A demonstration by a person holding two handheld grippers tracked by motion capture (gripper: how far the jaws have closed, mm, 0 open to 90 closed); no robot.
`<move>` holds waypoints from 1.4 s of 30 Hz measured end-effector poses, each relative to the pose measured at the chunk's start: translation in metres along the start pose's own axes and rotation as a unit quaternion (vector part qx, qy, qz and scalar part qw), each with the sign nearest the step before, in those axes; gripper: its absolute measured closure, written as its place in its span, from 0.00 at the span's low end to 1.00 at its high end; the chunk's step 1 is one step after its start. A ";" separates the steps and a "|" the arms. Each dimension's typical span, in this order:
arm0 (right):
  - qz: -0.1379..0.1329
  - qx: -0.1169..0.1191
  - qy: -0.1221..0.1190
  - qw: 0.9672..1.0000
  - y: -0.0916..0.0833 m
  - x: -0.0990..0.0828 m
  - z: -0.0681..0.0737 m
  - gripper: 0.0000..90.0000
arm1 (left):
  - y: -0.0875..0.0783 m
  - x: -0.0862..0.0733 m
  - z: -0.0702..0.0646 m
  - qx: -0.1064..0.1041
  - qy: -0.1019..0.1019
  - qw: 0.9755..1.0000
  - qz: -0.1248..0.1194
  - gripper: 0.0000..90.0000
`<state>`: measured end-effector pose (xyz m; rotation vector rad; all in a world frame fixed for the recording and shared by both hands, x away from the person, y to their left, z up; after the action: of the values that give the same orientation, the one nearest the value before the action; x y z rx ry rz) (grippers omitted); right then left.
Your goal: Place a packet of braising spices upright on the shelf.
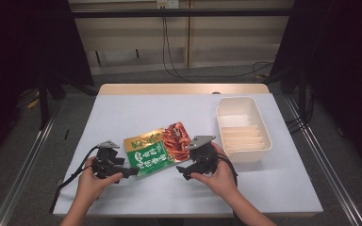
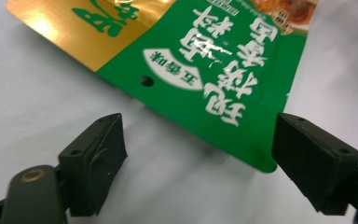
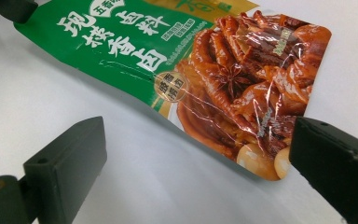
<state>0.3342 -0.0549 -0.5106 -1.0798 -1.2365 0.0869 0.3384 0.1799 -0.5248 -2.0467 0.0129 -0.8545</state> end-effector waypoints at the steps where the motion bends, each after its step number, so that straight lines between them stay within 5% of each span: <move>1: 0.001 0.002 0.002 1.000 -0.001 0.000 0.000 0.04 | 0.002 0.000 0.000 -0.001 0.000 1.000 0.001 0.22; 6: 0.001 0.000 0.004 1.000 0.000 -0.001 0.000 0.04 | 0.007 0.001 -0.003 -0.014 -0.014 1.000 0.001 0.26; 14: 0.000 0.000 0.001 1.000 -0.001 0.000 -0.003 0.04 | 0.015 0.005 -0.012 -0.006 0.016 1.000 0.008 0.34; 21: -0.002 0.001 0.001 1.000 -0.001 0.000 -0.002 0.05 | 0.017 0.007 -0.012 -0.005 0.020 1.000 -0.001 0.43; 35: 0.001 -0.001 -0.001 1.000 0.000 0.001 -0.003 0.05 | 0.017 0.014 -0.016 -0.039 0.011 0.999 -0.028 0.81; 42: 0.000 0.001 -0.004 1.000 0.000 0.001 -0.003 0.05 | 0.007 0.020 -0.015 -0.030 -0.005 0.999 -0.035 0.95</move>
<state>0.3372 -0.0561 -0.5097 -1.0785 -1.2433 0.0923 0.3470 0.1580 -0.5129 -2.1169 -0.0389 -0.8972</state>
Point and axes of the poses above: each handheld gripper's, and its own axes: y roughly forward along the jaws, x roughly out of its top, z roughly to its left, the point moved 8 cm from there along y, roughly forward along the jaws, and after that the axes turned 5 degrees about -y, right-handed, at the moved point
